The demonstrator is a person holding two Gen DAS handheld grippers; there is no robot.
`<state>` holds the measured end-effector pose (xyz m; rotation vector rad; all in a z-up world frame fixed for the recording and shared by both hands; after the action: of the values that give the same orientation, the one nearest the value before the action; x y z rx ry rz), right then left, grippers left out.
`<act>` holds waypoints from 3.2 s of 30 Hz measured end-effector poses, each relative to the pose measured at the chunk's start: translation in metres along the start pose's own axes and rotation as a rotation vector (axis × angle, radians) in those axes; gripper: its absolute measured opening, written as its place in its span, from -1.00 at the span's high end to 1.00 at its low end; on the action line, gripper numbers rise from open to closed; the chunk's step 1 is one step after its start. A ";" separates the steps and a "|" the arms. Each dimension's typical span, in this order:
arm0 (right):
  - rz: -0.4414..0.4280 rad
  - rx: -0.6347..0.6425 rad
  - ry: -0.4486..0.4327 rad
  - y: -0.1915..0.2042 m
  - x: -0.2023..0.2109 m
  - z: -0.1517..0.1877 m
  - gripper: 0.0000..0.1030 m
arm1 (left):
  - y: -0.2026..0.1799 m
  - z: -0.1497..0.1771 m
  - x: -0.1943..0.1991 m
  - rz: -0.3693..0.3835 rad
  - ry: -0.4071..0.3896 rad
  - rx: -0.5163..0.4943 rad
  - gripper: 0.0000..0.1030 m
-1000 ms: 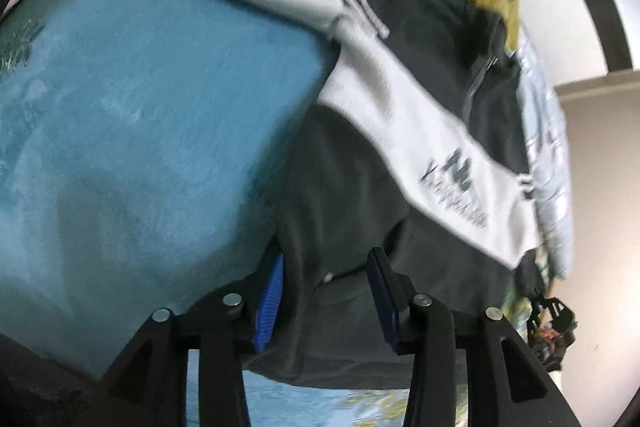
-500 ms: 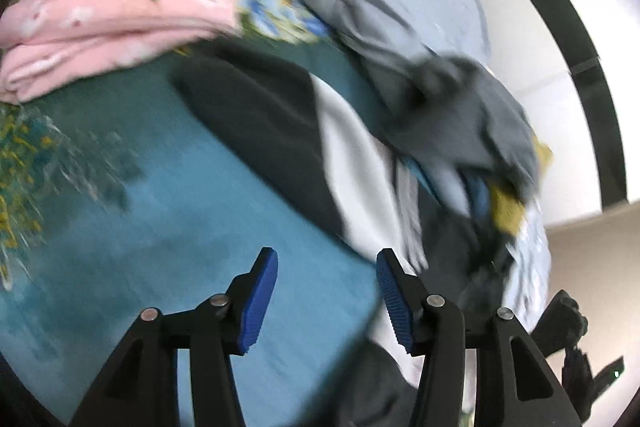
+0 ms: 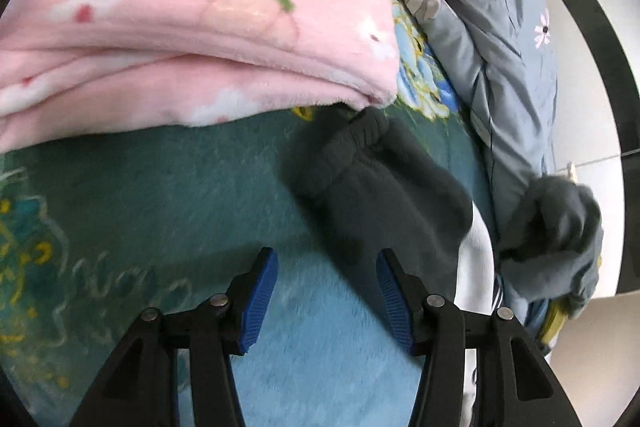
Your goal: Fold clothes
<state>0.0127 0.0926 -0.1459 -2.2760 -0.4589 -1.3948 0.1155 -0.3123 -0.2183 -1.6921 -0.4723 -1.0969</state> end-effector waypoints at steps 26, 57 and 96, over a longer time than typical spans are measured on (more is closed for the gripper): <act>-0.148 -0.423 -0.111 -0.136 0.082 0.073 0.16 | -0.259 0.134 0.116 0.409 -0.137 -0.715 0.88; -0.262 -0.743 -0.065 -0.231 0.081 0.178 0.15 | -0.285 0.380 -0.035 0.193 0.492 -0.995 -0.14; -0.260 -0.805 0.070 -0.268 0.016 0.110 0.64 | -0.143 0.222 -0.048 -0.031 0.183 -0.493 -0.20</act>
<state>-0.0283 0.3794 -0.1260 -2.8332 -0.1817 -2.0618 0.0835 -0.0470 -0.1959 -1.9818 -0.1119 -1.4607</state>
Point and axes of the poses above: each gripper's, at about its wrist camera, not at the fingertips, and x roughly against the way its jaws point, y to its left, z to its underside, the point moved 1 cm from there along -x, roughly the way its jaws point, and after that the axes turned 6 degrees about y, right-handed, at the moved point
